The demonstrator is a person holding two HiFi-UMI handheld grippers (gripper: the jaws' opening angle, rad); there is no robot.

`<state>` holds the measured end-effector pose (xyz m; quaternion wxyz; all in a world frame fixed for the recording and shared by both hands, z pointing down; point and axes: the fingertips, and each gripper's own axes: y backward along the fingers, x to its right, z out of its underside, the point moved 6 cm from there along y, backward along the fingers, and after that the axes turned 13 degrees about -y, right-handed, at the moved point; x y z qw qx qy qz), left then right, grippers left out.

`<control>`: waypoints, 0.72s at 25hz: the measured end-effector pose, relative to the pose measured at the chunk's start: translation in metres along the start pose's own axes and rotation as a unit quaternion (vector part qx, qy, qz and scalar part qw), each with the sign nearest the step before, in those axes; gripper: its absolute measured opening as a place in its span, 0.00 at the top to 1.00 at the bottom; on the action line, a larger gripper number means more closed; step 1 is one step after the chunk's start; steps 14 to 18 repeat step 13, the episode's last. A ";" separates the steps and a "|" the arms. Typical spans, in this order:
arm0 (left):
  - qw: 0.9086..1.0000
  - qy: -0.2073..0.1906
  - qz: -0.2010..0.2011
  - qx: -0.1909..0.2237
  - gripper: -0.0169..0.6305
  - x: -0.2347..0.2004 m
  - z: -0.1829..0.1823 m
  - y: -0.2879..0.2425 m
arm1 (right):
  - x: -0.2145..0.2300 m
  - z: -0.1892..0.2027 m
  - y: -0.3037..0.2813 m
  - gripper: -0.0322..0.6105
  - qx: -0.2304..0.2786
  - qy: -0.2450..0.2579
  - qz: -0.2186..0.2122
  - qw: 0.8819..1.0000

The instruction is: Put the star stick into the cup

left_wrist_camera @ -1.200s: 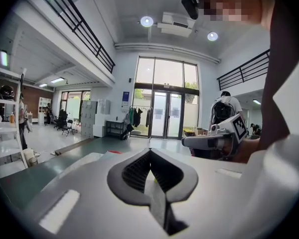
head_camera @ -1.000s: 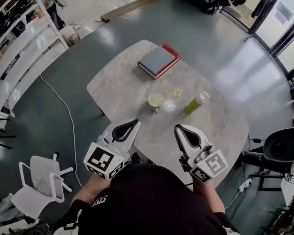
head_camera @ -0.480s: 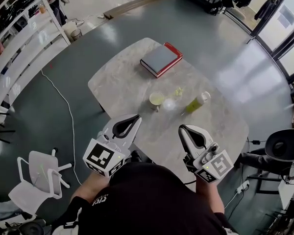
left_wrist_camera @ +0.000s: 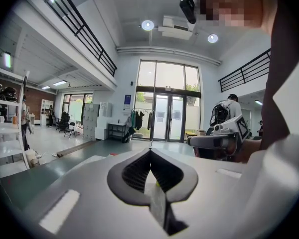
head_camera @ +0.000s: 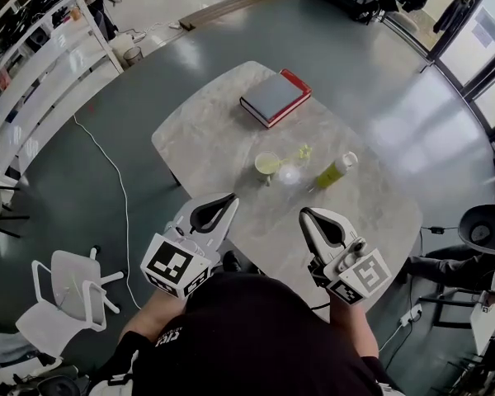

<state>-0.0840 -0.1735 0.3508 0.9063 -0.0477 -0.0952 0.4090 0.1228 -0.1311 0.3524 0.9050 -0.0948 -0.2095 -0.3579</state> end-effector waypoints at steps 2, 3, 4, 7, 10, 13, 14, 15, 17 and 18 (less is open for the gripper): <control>1.000 0.001 -0.001 -0.001 0.97 0.000 0.001 0.001 | 0.000 0.002 -0.001 0.93 -0.001 -0.002 -0.001 1.000; 1.000 0.002 -0.001 -0.002 0.97 0.001 0.001 0.001 | 0.000 0.003 0.000 0.93 -0.003 -0.003 -0.002 1.000; 1.000 0.004 0.000 -0.002 0.97 0.002 0.002 0.001 | 0.000 0.005 0.000 0.93 -0.004 -0.006 -0.002 1.000; 1.000 0.005 0.002 -0.003 0.97 0.005 0.003 0.003 | 0.002 0.010 0.003 0.93 -0.007 -0.010 0.002 1.000; 1.000 0.004 0.003 -0.005 0.97 0.006 0.002 0.002 | 0.004 0.010 0.002 0.93 -0.011 -0.004 0.007 1.000; 1.000 0.004 0.005 -0.007 0.97 0.006 0.001 0.001 | 0.004 0.009 0.002 0.93 -0.011 -0.002 0.007 1.000; 1.000 0.004 0.005 -0.007 0.97 0.006 0.001 0.001 | 0.004 0.009 0.002 0.93 -0.011 -0.002 0.007 1.000; 1.000 0.004 0.005 -0.007 0.97 0.006 0.001 0.001 | 0.004 0.009 0.002 0.93 -0.011 -0.002 0.007 1.000; 1.000 0.004 0.005 -0.007 0.97 0.006 0.001 0.001 | 0.004 0.009 0.002 0.93 -0.011 -0.002 0.007 1.000; 1.000 0.004 0.005 -0.007 0.97 0.006 0.001 0.001 | 0.004 0.009 0.002 0.93 -0.011 -0.002 0.007 1.000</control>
